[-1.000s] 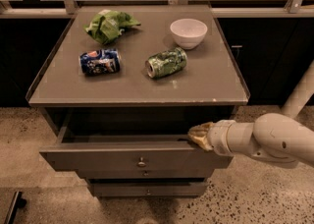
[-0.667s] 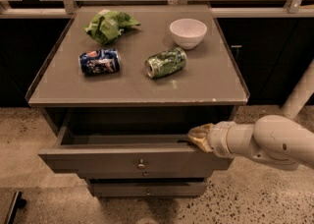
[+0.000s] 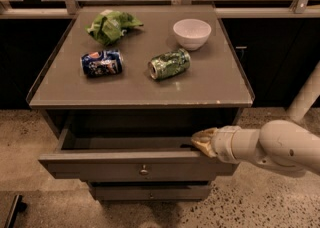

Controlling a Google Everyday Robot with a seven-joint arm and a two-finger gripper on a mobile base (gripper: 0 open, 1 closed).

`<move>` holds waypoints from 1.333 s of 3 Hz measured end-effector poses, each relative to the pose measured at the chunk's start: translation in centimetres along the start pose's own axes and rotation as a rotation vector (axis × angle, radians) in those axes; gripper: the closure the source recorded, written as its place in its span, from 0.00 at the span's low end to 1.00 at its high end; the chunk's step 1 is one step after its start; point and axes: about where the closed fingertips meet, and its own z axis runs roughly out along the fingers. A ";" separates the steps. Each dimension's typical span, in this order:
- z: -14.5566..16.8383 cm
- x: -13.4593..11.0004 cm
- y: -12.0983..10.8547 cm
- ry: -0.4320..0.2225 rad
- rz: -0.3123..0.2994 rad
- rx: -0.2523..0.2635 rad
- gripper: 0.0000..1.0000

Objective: Open top drawer

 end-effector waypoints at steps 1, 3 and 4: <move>-0.1 -0.1 0.0 0.000 0.000 0.000 1.00; -0.4 0.2 1.2 -0.025 0.019 -0.001 1.00; -0.6 0.8 2.6 -0.056 0.044 0.005 1.00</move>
Offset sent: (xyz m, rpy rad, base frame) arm -0.2208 0.0502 -0.0610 0.5103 -0.0709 -0.1629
